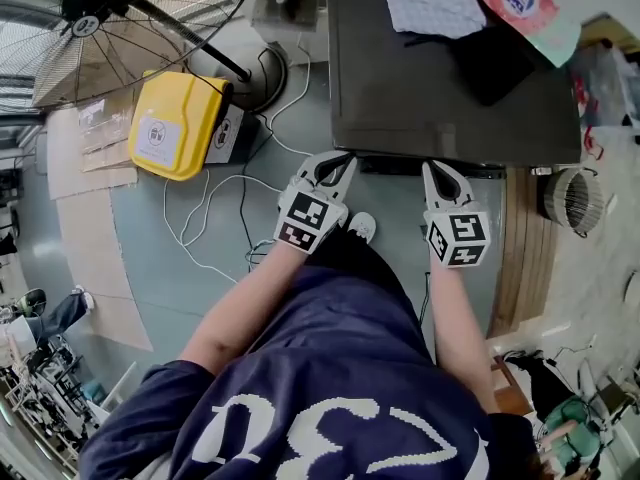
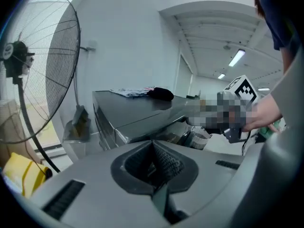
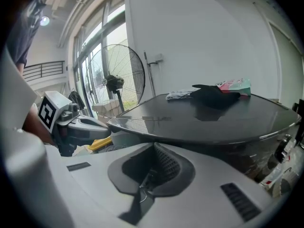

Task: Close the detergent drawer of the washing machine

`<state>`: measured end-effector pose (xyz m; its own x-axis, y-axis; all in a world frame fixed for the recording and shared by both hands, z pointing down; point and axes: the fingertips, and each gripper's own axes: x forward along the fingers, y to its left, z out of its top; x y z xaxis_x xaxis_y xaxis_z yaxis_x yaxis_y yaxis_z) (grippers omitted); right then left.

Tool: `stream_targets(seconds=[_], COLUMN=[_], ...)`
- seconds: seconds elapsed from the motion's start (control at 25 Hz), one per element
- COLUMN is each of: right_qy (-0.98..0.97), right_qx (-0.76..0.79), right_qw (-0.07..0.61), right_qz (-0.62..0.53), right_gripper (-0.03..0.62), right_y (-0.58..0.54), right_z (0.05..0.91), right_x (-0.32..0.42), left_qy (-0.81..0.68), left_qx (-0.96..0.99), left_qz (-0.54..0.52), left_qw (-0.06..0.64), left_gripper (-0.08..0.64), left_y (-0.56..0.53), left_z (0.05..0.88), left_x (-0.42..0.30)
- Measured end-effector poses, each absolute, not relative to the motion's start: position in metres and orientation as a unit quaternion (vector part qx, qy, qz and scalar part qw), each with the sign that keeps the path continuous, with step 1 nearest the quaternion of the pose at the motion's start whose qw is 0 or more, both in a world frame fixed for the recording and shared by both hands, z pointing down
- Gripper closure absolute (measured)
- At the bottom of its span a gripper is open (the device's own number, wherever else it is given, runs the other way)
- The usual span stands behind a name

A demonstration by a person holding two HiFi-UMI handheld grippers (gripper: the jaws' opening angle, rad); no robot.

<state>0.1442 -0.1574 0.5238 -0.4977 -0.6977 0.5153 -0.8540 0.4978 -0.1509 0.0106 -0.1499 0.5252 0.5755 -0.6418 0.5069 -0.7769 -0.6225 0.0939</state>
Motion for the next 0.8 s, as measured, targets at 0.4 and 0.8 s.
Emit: stream_targets(seconds=[0.4,0.8], right_qy=[-0.843,-0.861], right_qx=[0.461,0.455], right_qw=[0.195,0.164], right_qz=[0.198,0.154], right_gripper=[0.577,0.577], right_y=[-0.157,-0.162], right_z=[0.528,0.475], right_x=[0.141,0.141], left_qy=[-0.398,-0.379], left_qx=[0.876,0.903], left_qz=[0.227,0.165], left_qw=[0.151,0.116], left_gripper=[0.543,0.541], left_y=[-0.149,-0.162], left_z=[0.532,0.476], left_x=[0.013,0.019])
